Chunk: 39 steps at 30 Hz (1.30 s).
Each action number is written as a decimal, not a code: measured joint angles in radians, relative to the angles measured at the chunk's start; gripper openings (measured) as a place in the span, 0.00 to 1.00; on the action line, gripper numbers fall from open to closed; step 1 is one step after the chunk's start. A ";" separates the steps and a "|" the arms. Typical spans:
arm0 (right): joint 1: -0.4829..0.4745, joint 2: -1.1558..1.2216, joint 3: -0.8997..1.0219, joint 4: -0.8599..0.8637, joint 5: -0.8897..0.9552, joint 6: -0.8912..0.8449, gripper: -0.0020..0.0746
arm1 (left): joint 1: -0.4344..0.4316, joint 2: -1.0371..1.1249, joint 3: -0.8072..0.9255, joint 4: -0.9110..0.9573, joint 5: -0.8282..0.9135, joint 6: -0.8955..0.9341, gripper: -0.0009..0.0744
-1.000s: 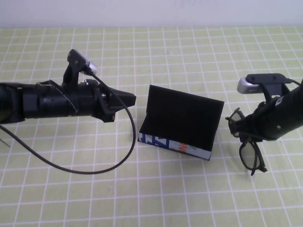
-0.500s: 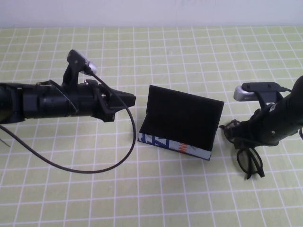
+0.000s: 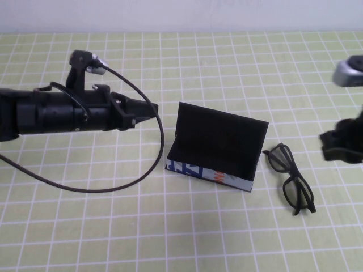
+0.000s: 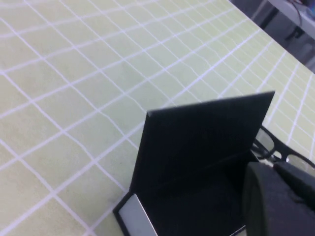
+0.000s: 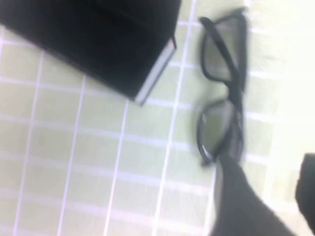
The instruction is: Take glasses out of glasses case
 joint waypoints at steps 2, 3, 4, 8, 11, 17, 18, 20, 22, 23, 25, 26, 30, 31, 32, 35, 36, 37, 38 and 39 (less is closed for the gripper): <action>0.000 -0.103 0.009 -0.022 0.060 0.020 0.34 | 0.000 -0.071 0.027 0.007 -0.054 -0.029 0.01; 0.000 -0.158 0.016 -0.025 0.077 0.025 0.32 | 0.000 -0.105 0.044 0.007 -0.084 -0.032 0.01; 0.000 -0.215 0.028 -0.027 0.092 0.029 0.30 | 0.000 -0.153 0.070 0.004 -0.124 -0.038 0.01; 0.000 -0.444 0.109 -0.034 0.143 0.035 0.15 | 0.000 -0.368 0.212 -0.044 -0.250 -0.020 0.01; 0.000 -0.605 0.173 -0.034 0.173 0.035 0.05 | 0.000 -0.554 0.335 -0.086 -0.321 -0.002 0.01; 0.000 -0.881 0.273 -0.023 0.190 0.035 0.01 | 0.000 -0.883 0.537 -0.111 -0.465 0.005 0.01; 0.000 -0.908 0.283 -0.016 0.185 0.032 0.01 | 0.000 -0.941 0.565 -0.111 -0.486 0.006 0.01; 0.000 -0.961 0.306 0.015 0.158 0.010 0.01 | 0.000 -1.055 0.631 -0.115 -0.538 0.006 0.01; 0.000 -0.994 0.330 0.060 0.114 -0.023 0.01 | 0.000 -1.155 0.695 -0.119 -0.586 0.006 0.01; 0.000 -1.006 0.345 0.087 0.079 -0.046 0.01 | 0.000 -1.210 0.726 -0.119 -0.606 0.006 0.01; 0.000 -1.024 0.378 0.141 -0.013 -0.104 0.01 | 0.000 -1.303 0.779 -0.121 -0.634 0.008 0.01; 0.000 -1.030 0.404 0.178 -0.071 -0.137 0.01 | 0.000 -1.350 0.809 -0.123 -0.654 0.008 0.01; 0.000 -1.034 0.499 0.332 -0.301 -0.263 0.01 | 0.000 -1.494 0.924 -0.120 -0.707 0.012 0.01; 0.000 -1.034 0.527 0.378 -0.359 -0.301 0.01 | 0.000 -1.521 0.957 -0.120 -0.716 0.014 0.01; 0.000 -1.033 0.554 0.420 -0.412 -0.337 0.01 | 0.000 -1.544 0.989 -0.120 -0.730 0.014 0.01; 0.000 -1.026 0.610 0.509 -0.504 -0.417 0.01 | 0.000 -1.582 1.073 -0.120 -0.755 0.014 0.01; 0.000 -1.024 0.621 0.521 -0.519 -0.431 0.01 | 0.000 -1.586 1.088 -0.120 -0.759 0.014 0.01; 0.000 -1.021 0.629 0.530 -0.526 -0.441 0.01 | 0.000 -1.586 1.098 -0.120 -0.766 0.014 0.01; 0.000 -1.021 0.632 0.536 -0.530 -0.445 0.01 | 0.000 -1.586 1.102 -0.120 -0.768 0.014 0.01; 0.000 -1.021 0.635 0.539 -0.530 -0.449 0.01 | 0.000 -1.586 1.102 -0.122 -0.768 0.014 0.01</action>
